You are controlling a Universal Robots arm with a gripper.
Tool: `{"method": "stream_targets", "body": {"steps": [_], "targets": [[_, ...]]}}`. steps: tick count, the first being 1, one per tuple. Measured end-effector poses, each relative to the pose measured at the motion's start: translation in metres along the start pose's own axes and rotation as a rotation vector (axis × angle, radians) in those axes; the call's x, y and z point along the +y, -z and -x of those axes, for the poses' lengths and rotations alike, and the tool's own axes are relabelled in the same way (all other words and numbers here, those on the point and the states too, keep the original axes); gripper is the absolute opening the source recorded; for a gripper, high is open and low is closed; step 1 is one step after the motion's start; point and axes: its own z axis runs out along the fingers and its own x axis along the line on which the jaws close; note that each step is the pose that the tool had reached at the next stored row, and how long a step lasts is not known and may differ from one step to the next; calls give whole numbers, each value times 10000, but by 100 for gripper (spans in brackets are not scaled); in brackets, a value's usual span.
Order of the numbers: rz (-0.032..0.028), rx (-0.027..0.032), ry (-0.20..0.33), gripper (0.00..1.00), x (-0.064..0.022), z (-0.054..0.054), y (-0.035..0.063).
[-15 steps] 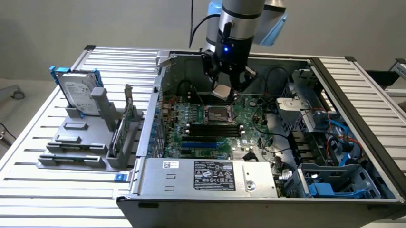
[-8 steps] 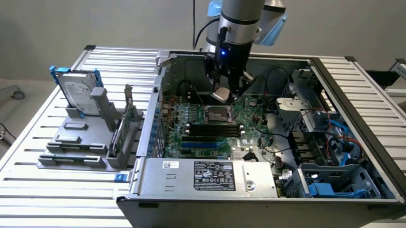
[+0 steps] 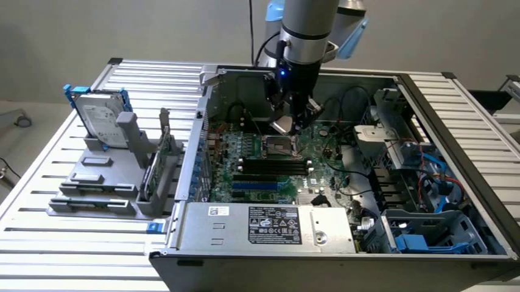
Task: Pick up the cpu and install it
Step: 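Place the cpu into insertion slot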
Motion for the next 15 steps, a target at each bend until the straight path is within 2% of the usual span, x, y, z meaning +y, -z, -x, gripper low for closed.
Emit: {"method": "stream_targets", "body": {"steps": [15], "targets": [[196,-120,-2709,55,-10,17,-229]]}}
